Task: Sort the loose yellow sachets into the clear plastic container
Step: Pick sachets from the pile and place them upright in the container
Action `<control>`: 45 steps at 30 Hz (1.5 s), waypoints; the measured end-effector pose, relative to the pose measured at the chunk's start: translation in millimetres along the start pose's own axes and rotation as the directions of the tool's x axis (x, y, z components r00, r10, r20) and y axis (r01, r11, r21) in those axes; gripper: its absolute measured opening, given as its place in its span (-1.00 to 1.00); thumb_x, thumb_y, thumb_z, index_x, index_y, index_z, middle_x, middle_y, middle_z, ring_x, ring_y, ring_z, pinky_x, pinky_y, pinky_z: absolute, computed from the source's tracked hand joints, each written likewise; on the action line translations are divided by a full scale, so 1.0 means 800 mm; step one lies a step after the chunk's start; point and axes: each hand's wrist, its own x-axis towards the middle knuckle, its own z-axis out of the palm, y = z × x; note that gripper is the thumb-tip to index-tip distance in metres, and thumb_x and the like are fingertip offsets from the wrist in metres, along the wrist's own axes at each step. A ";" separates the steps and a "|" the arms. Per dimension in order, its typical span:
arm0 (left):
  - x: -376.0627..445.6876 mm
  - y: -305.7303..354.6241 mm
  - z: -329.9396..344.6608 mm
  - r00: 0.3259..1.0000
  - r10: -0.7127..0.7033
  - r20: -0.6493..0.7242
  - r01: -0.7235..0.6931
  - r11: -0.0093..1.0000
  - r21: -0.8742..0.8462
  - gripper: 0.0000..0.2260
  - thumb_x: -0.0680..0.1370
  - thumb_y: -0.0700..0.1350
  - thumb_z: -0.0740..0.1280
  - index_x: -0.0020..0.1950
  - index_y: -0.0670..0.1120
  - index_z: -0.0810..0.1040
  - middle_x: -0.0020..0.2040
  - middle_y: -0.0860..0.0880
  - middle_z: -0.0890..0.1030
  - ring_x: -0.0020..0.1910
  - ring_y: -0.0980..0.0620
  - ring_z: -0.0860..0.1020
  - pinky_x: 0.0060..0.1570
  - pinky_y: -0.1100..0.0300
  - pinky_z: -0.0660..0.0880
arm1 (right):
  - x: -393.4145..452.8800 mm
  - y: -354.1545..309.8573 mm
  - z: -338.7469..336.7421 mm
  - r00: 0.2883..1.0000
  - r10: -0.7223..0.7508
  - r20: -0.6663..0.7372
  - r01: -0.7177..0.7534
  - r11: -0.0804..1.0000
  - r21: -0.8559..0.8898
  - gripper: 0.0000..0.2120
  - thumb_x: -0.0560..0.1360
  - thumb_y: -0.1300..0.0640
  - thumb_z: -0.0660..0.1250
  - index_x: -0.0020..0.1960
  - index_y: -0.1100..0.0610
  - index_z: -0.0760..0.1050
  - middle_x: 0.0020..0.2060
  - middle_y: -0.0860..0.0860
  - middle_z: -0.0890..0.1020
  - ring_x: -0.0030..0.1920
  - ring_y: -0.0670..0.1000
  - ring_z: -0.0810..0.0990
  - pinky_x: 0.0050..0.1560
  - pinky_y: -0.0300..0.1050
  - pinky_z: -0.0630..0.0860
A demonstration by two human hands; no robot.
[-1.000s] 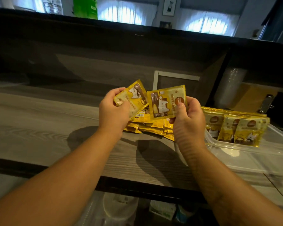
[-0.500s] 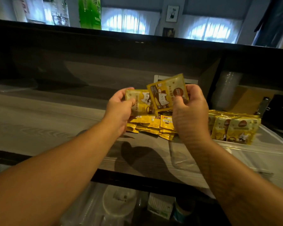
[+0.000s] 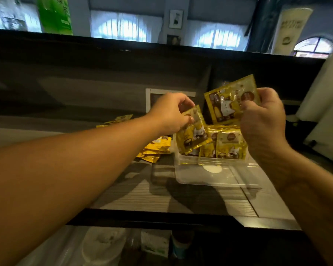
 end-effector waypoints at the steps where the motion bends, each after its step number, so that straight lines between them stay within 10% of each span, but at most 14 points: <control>1: 0.003 0.003 0.007 0.998 0.036 0.054 -0.040 0.996 0.079 -0.69 0.51 -0.19 0.47 0.21 0.03 0.58 -0.01 0.12 0.57 0.07 0.09 0.56 0.01 0.18 0.58 | 0.004 0.004 -0.008 1.000 0.011 0.008 -0.011 1.000 -0.010 -0.87 0.60 0.18 0.20 0.12 0.03 0.44 -0.07 -0.06 0.60 -0.09 -0.10 0.64 -0.14 -0.14 0.62; 8: 0.016 -0.004 0.043 0.922 0.328 0.204 -0.378 0.654 0.656 -0.74 0.51 0.01 0.45 0.17 0.08 0.53 0.07 0.06 0.54 0.09 0.01 0.50 -0.08 0.12 0.46 | 0.028 0.032 -0.030 0.974 0.079 0.210 0.003 0.931 -0.365 -0.82 0.53 0.17 0.34 0.09 -0.01 0.45 -0.11 -0.09 0.56 -0.13 -0.10 0.57 -0.26 -0.23 0.50; 16: 0.018 -0.012 0.047 0.954 0.093 0.285 -0.257 0.744 0.617 -0.46 0.49 0.14 0.41 0.40 0.08 0.32 0.16 0.03 0.51 0.05 0.01 0.51 -0.02 0.03 0.58 | 0.038 0.041 -0.024 0.801 0.253 0.543 0.270 0.657 -0.704 -0.66 0.43 0.12 0.49 0.09 -0.07 0.40 -0.07 -0.08 0.52 -0.10 -0.06 0.54 -0.24 -0.26 0.50; 22: 0.020 -0.010 0.053 0.926 0.028 0.377 -0.282 0.715 0.640 -0.24 0.37 0.14 0.54 0.47 0.14 0.23 0.20 0.06 0.51 0.12 0.00 0.52 0.00 -0.02 0.60 | 0.037 0.047 -0.004 0.742 0.205 0.639 0.596 0.237 -0.768 -0.38 0.38 -0.17 0.47 0.33 -0.05 0.31 0.19 0.03 0.38 0.16 0.05 0.36 0.10 -0.01 0.44; 33: 0.016 -0.015 0.043 0.958 0.001 0.285 -0.120 0.907 0.403 -0.19 0.41 0.05 0.54 0.55 0.12 0.18 0.43 -0.04 0.39 0.35 -0.09 0.42 0.21 0.05 0.48 | 0.027 0.040 0.019 0.698 0.320 0.640 0.559 0.315 -0.767 -0.07 0.33 -0.19 0.52 0.49 -0.13 0.02 0.39 0.06 0.34 0.40 0.19 0.31 0.35 0.39 0.18; 38: -0.010 -0.044 -0.011 0.997 -0.013 -0.075 0.031 0.968 0.250 -0.59 0.55 -0.02 0.38 0.40 0.11 0.43 0.30 0.04 0.52 0.21 0.04 0.50 0.05 0.11 0.51 | 0.019 0.001 0.039 0.686 0.306 0.660 0.522 0.426 -0.739 -0.17 0.39 -0.06 0.51 0.50 -0.15 0.10 0.41 0.04 0.33 0.42 0.18 0.31 0.39 0.45 0.10; 45: -0.073 -0.137 -0.080 0.962 -0.262 0.077 0.168 0.791 0.588 -0.40 0.48 -0.09 0.40 0.50 0.09 0.35 0.45 0.00 0.43 0.38 -0.07 0.41 0.27 -0.05 0.46 | -0.018 -0.045 0.119 0.651 0.051 0.757 0.613 0.552 -0.565 -0.39 0.47 0.18 0.41 0.45 -0.03 0.26 0.28 0.04 0.41 0.17 0.08 0.44 0.12 0.00 0.48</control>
